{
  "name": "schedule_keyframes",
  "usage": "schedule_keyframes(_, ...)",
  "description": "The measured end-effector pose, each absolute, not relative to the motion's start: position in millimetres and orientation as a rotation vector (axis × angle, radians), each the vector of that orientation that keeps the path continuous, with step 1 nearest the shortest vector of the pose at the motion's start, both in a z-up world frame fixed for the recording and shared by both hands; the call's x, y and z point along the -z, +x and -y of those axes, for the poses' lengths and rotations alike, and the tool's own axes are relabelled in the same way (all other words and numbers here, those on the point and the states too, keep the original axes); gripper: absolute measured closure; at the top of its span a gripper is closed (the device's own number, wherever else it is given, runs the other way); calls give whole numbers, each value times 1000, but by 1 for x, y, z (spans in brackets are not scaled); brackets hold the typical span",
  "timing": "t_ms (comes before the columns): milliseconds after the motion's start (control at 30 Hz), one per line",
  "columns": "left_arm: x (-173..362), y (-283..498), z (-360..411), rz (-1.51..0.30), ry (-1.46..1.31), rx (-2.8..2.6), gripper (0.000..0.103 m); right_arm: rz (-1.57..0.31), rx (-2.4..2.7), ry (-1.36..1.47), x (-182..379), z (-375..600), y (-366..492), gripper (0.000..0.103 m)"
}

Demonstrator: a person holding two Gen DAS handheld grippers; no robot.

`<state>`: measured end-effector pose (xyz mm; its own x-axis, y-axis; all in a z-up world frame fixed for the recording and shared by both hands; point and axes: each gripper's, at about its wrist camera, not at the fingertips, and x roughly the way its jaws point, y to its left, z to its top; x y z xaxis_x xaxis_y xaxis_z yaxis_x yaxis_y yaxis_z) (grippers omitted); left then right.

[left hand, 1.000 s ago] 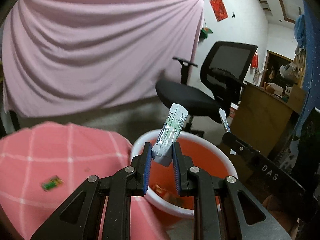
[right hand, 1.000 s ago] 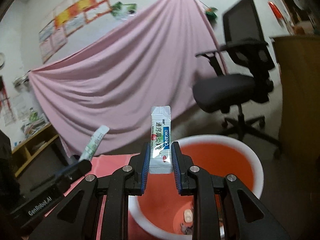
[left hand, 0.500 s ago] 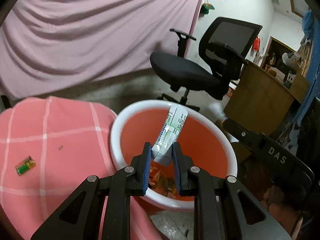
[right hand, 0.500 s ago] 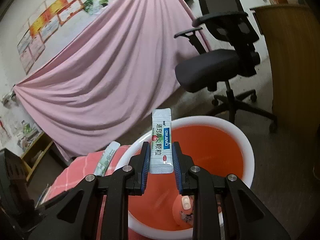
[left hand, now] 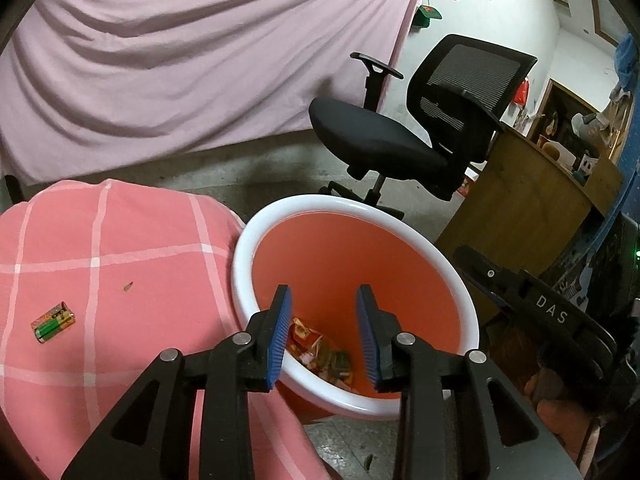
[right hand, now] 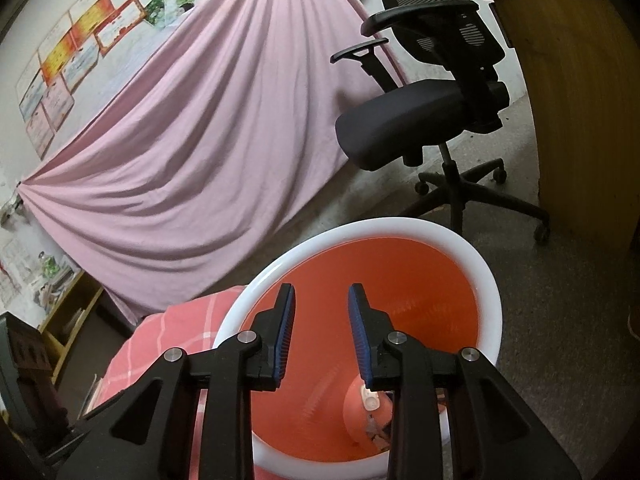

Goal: Collect trash
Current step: 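Open both grippers to drop the tube and sachet into the bucket, then move both grippers back over the two batteries on the table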

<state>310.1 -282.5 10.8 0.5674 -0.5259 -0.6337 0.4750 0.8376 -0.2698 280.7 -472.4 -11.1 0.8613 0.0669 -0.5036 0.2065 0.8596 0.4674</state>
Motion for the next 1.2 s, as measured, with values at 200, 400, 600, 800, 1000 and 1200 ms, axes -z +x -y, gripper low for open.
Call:
schedule_keyframes(200, -18, 307, 265, -750, -85, 557, 73, -512, 76, 525, 4, 471, 280, 67)
schedule_keyframes(400, -39, 297, 233, -657, -118, 507, 65, -436, 63, 498, -7, 459, 277, 60)
schedule_keyframes(600, -63, 281, 195, -526, -143, 440, 50, -364, 12, 441, -20, 435, 277, 52)
schedule_keyframes(800, -76, 268, 151, -419, -180, 339, 5, -302, -18, 420, -29, 414, 278, 15)
schedule_keyframes(1000, -79, 256, 113, -330, -189, 197, 2, -210, -63, 402, -37, 393, 273, 0)
schedule_keyframes(1200, -70, 245, 78, -284, -172, 150, 2, -115, -150, 332, -45, 361, 265, 0)
